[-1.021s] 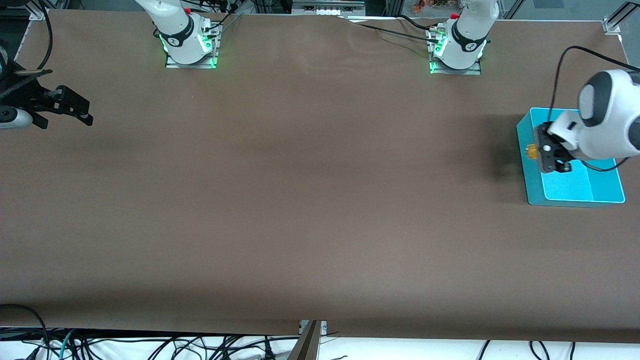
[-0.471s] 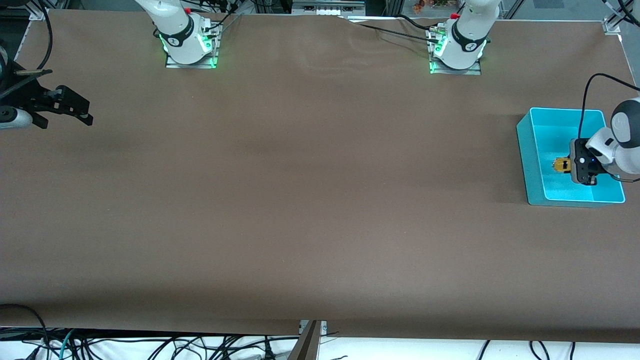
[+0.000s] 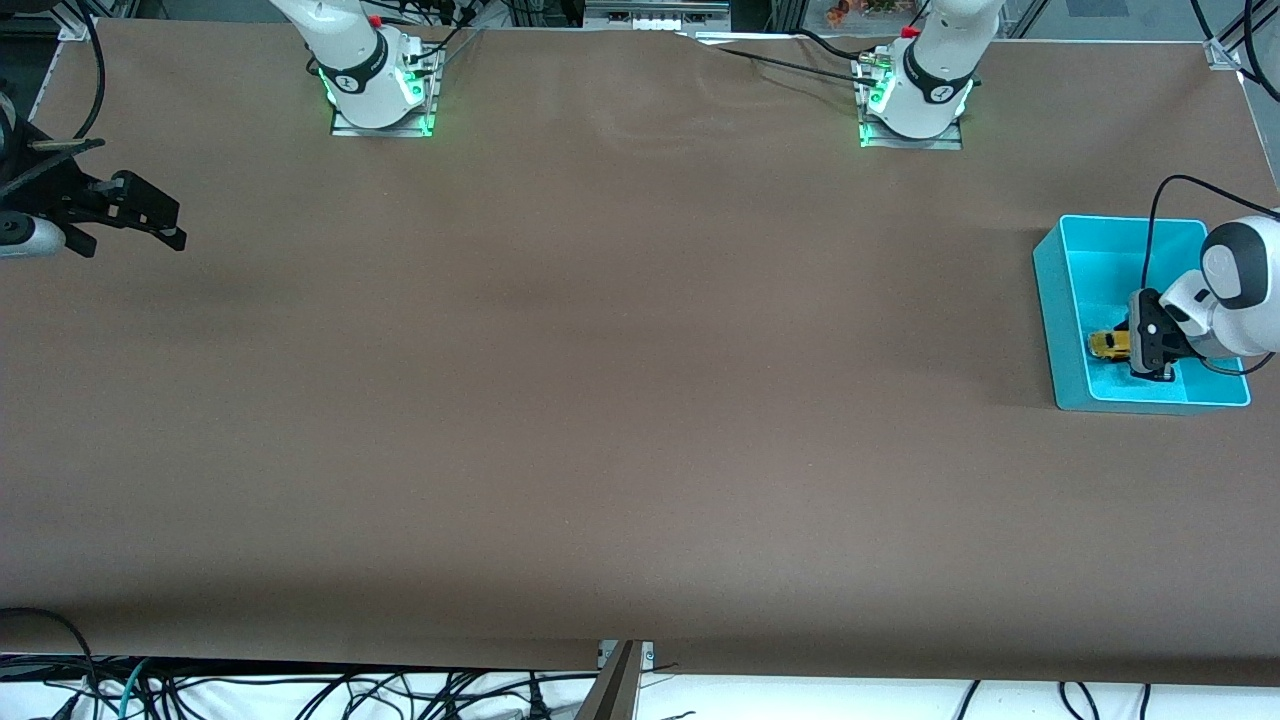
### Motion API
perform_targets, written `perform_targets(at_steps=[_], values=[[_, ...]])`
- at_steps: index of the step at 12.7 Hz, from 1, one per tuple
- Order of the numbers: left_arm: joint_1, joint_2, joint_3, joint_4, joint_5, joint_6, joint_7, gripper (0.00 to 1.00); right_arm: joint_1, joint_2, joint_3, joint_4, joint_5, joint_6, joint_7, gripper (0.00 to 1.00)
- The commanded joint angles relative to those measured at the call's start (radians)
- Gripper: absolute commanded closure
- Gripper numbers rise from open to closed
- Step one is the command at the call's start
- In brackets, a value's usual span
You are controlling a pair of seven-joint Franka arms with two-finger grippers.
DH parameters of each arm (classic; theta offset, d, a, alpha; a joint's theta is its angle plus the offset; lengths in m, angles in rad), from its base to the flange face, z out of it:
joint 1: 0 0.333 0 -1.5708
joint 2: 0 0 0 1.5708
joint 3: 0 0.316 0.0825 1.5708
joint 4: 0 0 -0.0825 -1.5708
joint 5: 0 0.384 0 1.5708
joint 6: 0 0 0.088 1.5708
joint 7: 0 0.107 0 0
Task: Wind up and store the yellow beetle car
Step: 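Lift the car and lower it into the cyan box with the left gripper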
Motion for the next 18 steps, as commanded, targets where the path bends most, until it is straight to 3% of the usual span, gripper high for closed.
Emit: perform_targets(at_steps=[1,5,7,14,18], values=[[0.0,-0.026,-0.021,0.02,0.019,-0.039,0.015,0.0,0.002,0.011,-0.005,0.029,0.01,-0.03,0.005,0.0],[-0.067,-0.145,-0.071,0.093,0.013,-0.244,-0.084,0.0,0.002,0.011,-0.005,0.029,0.01,-0.03,0.005,0.0],[-0.142,-0.142,-0.073,0.231,0.016,-0.432,-0.159,0.0,0.002,0.011,-0.005,0.029,0.01,-0.03,0.005,0.0],[-0.466,-0.142,-0.071,0.558,0.008,-0.977,-0.454,0.0,0.002,0.011,-0.005,0.029,0.01,-0.03,0.005,0.0],[-0.63,-0.142,-0.071,0.603,-0.1,-1.03,-0.759,0.0,0.002,0.011,-0.005,0.03,0.01,-0.029,0.006,0.0]])
